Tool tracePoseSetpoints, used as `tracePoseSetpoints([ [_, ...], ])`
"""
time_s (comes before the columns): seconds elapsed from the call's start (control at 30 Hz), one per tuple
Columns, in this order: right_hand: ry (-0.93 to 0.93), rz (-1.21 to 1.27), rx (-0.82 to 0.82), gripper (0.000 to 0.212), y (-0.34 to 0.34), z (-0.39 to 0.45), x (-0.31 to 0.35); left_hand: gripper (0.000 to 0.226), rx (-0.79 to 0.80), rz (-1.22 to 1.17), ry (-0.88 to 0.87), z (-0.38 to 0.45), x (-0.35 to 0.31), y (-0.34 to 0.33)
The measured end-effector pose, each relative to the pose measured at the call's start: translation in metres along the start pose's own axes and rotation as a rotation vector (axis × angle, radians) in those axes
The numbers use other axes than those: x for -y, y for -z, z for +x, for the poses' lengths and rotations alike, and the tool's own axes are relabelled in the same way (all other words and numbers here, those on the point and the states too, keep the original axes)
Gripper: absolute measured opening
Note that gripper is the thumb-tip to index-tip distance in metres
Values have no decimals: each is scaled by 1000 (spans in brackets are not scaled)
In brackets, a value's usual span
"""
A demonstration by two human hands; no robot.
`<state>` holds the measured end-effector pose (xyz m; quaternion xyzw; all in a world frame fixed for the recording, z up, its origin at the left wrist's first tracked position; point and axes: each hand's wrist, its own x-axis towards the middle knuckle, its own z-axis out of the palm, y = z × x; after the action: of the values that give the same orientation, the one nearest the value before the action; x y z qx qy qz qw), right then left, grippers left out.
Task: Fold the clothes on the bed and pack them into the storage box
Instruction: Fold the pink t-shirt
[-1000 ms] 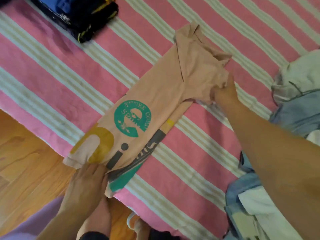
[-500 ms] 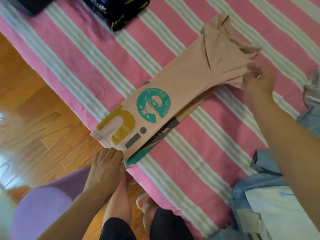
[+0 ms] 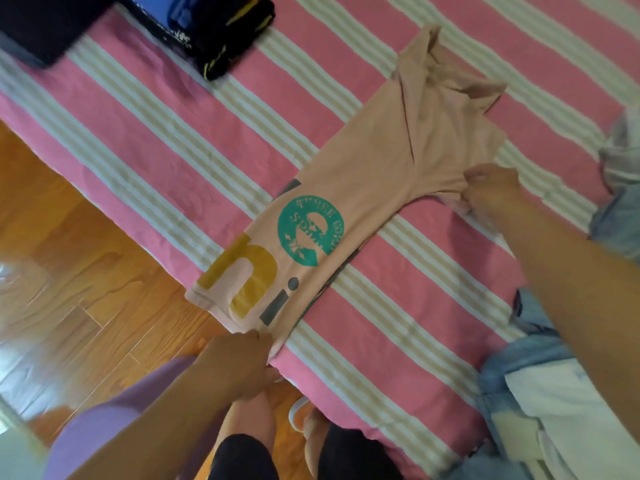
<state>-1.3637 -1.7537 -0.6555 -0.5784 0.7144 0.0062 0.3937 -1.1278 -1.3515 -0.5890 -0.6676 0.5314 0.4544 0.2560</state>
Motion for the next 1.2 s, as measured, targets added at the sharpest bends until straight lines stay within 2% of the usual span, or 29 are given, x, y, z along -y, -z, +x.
tracePoseSetpoints([
  [0.03, -44, -37, 7, 44, 6, 5, 5, 44, 72, -8, -10, 3, 0, 23],
  [0.1, -57, -136, -84, 42, 23, 10, 18, 39, 63, -36, -39, 15, 0, 70],
  [0.17, 15, -96, -181, 40, 35, 11, 28, 28, -114, -159, -87, 36, -3, 118],
  [0.27, 98, -104, -154, 50, 45, 23, 35, 29, -445, -231, -238, 94, -13, 205],
  [0.37, 130, -56, -87, 53, 43, 49, 41, 43, -601, -20, -404, 162, -30, 298],
  [0.47, 166, -26, -132, 39, 34, 68, 44, 58, -674, 238, -634, 224, -62, 386],
  [0.53, 170, -34, -143, 32, 27, 75, 40, 71, -644, 392, -757, 254, -81, 425],
  [0.6, 149, 26, -235, 19, 26, 72, 25, 82, -544, 481, -768, 280, -95, 449],
  [0.7, 68, 170, -390, 29, 30, 60, -3, 91, -420, 574, -690, 309, -98, 471],
  [0.8, 2, 242, -361, 27, 33, 59, -15, 72, -411, 637, -666, 328, -93, 484],
  [0.87, -26, 342, -320, 19, 34, 62, -16, 43, -465, 607, -725, 338, -91, 489],
  [0.93, -31, 509, -295, 19, 35, 60, -15, 16, -490, 461, -741, 345, -90, 493],
  [1.0, -29, 673, -256, 24, 37, 56, -20, 20, -470, 279, -698, 346, -94, 495],
  [1.07, -39, 720, -218, 30, 41, 55, -26, 24, -469, 176, -676, 346, -105, 495],
  [1.13, -36, 637, -174, 36, 45, 55, -29, 12, -461, 223, -678, 345, -120, 494],
  [1.2, -39, 375, -91, 35, 53, 56, -28, 14, -457, 341, -656, 344, -132, 491],
])
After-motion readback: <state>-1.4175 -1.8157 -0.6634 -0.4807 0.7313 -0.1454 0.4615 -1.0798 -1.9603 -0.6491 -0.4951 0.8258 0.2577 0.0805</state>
